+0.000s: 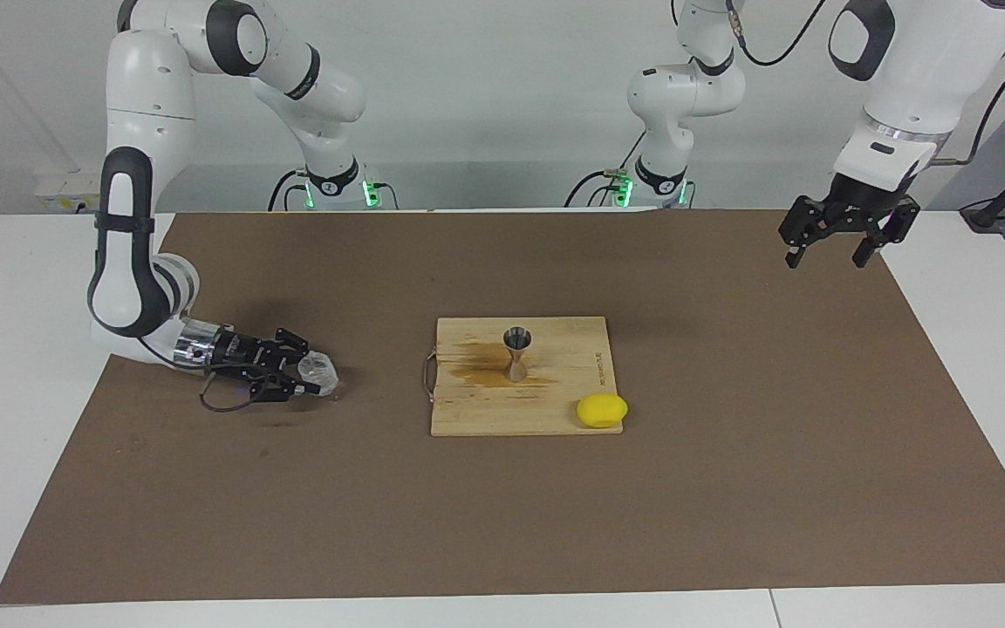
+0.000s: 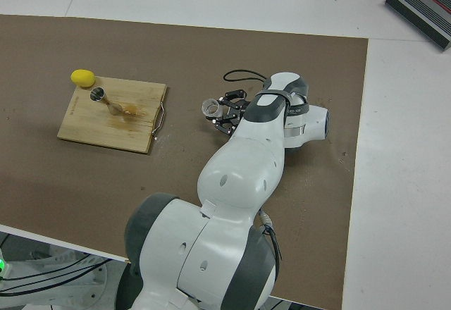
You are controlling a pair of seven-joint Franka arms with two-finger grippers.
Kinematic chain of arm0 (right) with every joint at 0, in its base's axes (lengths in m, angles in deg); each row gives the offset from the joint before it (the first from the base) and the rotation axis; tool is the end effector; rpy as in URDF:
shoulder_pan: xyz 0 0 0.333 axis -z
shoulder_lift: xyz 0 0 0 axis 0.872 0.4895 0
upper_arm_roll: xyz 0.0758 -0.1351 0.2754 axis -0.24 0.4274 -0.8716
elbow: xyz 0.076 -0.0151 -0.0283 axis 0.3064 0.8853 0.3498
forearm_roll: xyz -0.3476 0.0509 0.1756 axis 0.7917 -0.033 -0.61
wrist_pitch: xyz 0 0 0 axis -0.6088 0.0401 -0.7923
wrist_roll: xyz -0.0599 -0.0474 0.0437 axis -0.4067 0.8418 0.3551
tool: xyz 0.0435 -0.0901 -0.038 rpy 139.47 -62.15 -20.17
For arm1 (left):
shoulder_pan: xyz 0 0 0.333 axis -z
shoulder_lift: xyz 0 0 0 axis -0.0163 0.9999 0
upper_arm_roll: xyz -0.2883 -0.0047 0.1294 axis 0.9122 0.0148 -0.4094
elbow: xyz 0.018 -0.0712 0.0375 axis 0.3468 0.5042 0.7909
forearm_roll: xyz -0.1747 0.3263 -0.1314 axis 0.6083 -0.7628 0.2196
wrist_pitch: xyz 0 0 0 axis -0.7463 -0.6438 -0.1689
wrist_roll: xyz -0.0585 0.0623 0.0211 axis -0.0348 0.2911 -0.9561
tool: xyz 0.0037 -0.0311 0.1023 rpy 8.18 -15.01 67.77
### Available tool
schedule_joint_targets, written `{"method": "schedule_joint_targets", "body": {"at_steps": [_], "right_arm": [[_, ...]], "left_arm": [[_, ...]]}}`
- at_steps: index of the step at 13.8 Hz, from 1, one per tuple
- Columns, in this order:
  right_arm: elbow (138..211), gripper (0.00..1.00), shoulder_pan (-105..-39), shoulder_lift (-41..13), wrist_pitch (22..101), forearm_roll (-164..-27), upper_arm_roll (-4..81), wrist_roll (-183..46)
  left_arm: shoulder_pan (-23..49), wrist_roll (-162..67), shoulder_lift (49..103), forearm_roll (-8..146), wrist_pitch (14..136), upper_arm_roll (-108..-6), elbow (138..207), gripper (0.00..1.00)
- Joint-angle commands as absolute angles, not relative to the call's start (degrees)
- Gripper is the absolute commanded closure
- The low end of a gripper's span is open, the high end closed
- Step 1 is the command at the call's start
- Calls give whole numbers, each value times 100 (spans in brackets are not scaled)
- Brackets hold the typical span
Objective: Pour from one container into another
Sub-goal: 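Lower the glass cup onto the table and open the right gripper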
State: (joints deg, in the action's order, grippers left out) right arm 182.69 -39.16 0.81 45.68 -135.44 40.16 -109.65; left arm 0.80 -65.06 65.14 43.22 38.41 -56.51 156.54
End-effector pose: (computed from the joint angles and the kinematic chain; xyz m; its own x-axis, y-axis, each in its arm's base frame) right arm 0.5760 -0.0822 0.2161 0.0597 -0.3190 -0.9459 -0.9876 0.1191 -0.1025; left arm 0.5684 -0.0331 0.6209 0.9841 -0.0966 0.1494 -0.0943 -0.9953 -0.0226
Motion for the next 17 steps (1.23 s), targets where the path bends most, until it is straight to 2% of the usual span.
{"method": "schedule_joint_targets", "body": {"at_steps": [1, 11, 12, 13, 15, 17], "right_arm": [[18320, 100, -3854, 123, 4653, -13725, 3955, -10722], [18373, 100, -3872, 282, 4741, -13751, 3955, -10625], [18399, 93, -3889, 282, 4846, -13751, 3955, -10834], [18399, 76, -3907, 290, 4942, -13742, 3955, -11036], [18399, 51, -3916, 290, 4944, -13742, 3955, -11099], [18364, 3, -3925, 290, 4847, -13725, 3955, -11109]], "left_arm": [[172, -6410, 6478, 4367, 3925, -5720, 15733, 0], [172, -6418, 6469, 4367, 3943, -5720, 15742, 0], [172, -6427, 6469, 4367, 3943, -5720, 15742, 0], [172, -6419, 6469, 4367, 3951, -5720, 15742, 0], [172, -6427, 6460, 4367, 3951, -5720, 15750, 0], [172, -6427, 6460, 4367, 3960, -5720, 15768, 0]]}}
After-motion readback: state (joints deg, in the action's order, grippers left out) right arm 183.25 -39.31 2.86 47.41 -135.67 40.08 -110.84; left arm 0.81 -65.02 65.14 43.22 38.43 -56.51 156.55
